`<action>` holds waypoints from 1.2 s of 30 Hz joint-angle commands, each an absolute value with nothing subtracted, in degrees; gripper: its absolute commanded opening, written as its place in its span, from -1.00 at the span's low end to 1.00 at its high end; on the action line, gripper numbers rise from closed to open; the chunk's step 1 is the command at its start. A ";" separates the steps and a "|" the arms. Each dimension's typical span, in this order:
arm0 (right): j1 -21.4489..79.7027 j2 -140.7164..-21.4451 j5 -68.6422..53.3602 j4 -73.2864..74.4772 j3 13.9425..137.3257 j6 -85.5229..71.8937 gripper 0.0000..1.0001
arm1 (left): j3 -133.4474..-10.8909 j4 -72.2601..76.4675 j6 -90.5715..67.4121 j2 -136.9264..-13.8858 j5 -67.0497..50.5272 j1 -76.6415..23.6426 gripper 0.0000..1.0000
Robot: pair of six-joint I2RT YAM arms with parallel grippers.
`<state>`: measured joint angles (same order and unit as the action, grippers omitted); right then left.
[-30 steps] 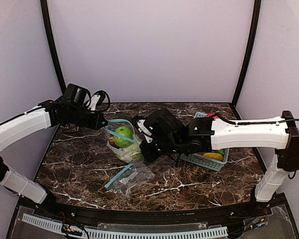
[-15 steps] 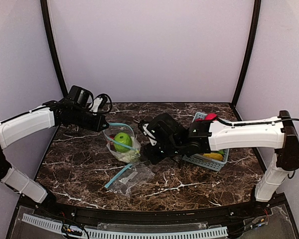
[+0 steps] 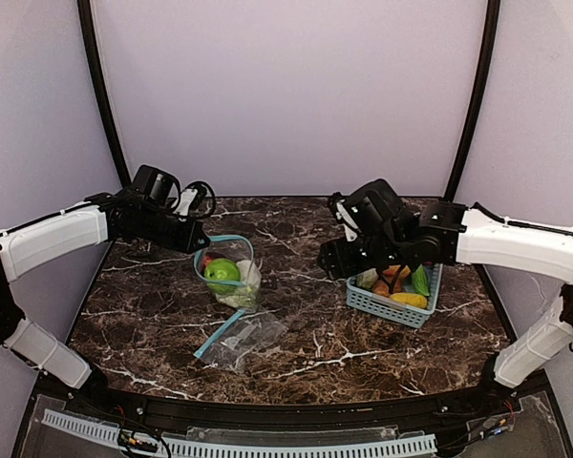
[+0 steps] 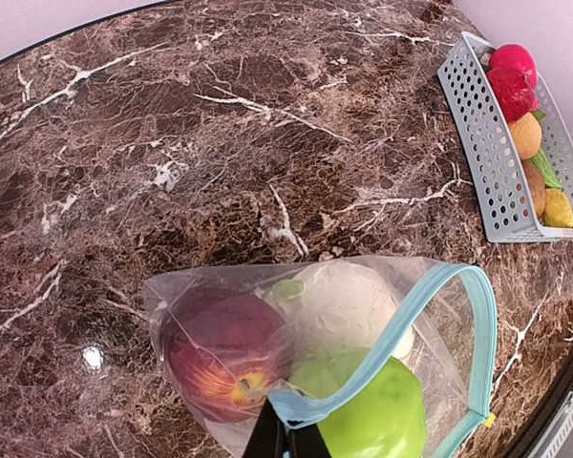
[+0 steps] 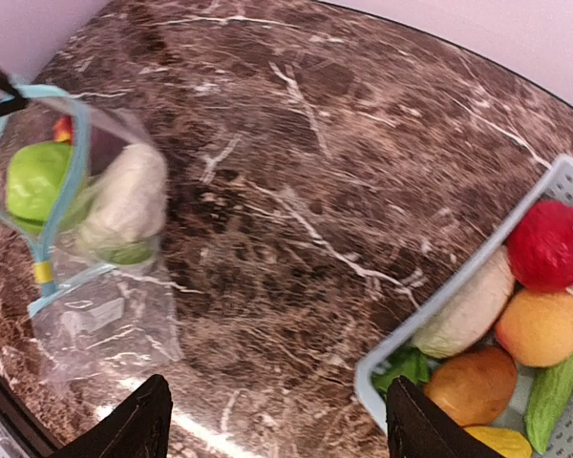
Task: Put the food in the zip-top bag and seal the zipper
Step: Adjust the zipper food storage bag at the center of the board, then pick up the fake vegetable from the bin.
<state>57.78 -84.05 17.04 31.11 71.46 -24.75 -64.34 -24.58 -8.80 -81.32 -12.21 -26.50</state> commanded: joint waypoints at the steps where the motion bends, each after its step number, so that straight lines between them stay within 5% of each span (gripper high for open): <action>1: 50.91 -80.95 19.11 38.94 67.16 -28.20 0.50 | -64.25 -24.70 -9.07 -80.86 -13.00 -26.36 -0.99; 9: 36.37 -75.15 15.06 40.11 58.28 -27.17 0.49 | -64.25 -24.67 -9.11 -80.69 -13.18 -26.37 -0.99; 17: 24.42 -76.34 12.15 38.09 53.28 -22.41 0.26 | -64.25 -24.66 -9.14 -80.12 -13.15 -26.37 -0.99; 26: 20.23 -83.87 11.76 35.42 55.70 -17.48 -0.08 | -64.34 -24.76 -9.09 -79.90 -12.93 -26.37 -0.99; 36: 19.61 -91.67 14.86 34.07 58.80 -15.13 -0.17 | -64.36 -24.94 -8.83 -79.69 -12.48 -26.37 -0.99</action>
